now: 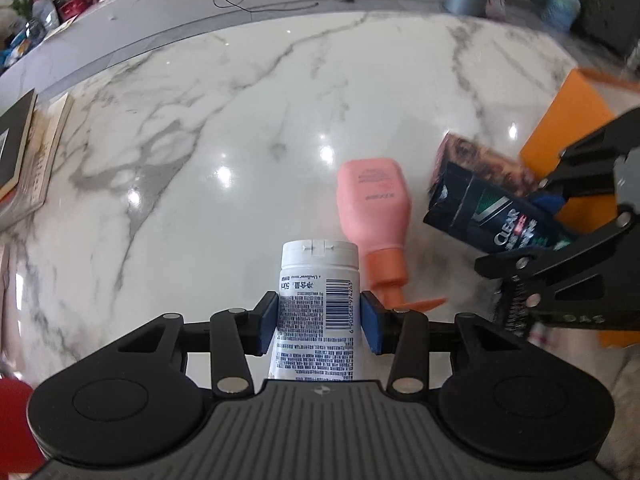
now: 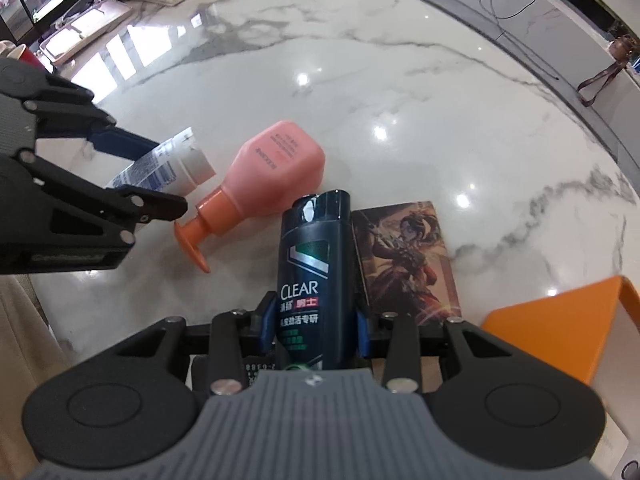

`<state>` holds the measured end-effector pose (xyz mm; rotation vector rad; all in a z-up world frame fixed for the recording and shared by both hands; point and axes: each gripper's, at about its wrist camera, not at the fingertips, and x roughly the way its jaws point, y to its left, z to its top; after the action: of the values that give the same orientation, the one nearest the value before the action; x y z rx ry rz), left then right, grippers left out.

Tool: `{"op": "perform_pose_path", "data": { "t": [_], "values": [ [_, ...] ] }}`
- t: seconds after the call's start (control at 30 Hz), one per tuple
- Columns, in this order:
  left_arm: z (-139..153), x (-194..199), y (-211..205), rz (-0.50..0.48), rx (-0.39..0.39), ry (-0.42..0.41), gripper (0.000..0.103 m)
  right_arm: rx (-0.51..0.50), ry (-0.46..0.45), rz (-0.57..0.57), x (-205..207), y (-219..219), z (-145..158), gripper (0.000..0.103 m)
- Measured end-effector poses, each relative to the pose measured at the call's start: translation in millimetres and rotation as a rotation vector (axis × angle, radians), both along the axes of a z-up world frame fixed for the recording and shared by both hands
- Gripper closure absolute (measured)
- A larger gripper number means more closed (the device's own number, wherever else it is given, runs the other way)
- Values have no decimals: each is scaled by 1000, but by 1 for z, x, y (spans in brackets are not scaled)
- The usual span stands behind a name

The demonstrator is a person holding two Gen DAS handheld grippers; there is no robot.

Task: Organize rigid objects
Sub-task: 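Lift the deodorant tube and CLEAR bottle and carry both over the orange box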

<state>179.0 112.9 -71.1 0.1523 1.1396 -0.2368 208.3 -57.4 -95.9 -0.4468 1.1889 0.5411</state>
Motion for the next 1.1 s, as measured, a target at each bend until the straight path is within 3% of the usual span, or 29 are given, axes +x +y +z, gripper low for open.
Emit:
{"op": "perform_pose_path", "data": {
  "t": [0.3, 0.57, 0.9, 1.1],
  "values": [
    [39, -25, -17, 30, -103, -69, 53, 67, -69, -3, -20, -12, 31, 65],
    [75, -41, -36, 32, -116, -146, 53, 127, -147, -20, -41, -24, 73, 65],
    [126, -47, -70, 27, -144, -241, 53, 175, -270, -82, -59, -65, 137, 65],
    [133, -46, -101, -3, -209, -239, 53, 169, -307, -158, -69, -105, 154, 65]
  ]
}}
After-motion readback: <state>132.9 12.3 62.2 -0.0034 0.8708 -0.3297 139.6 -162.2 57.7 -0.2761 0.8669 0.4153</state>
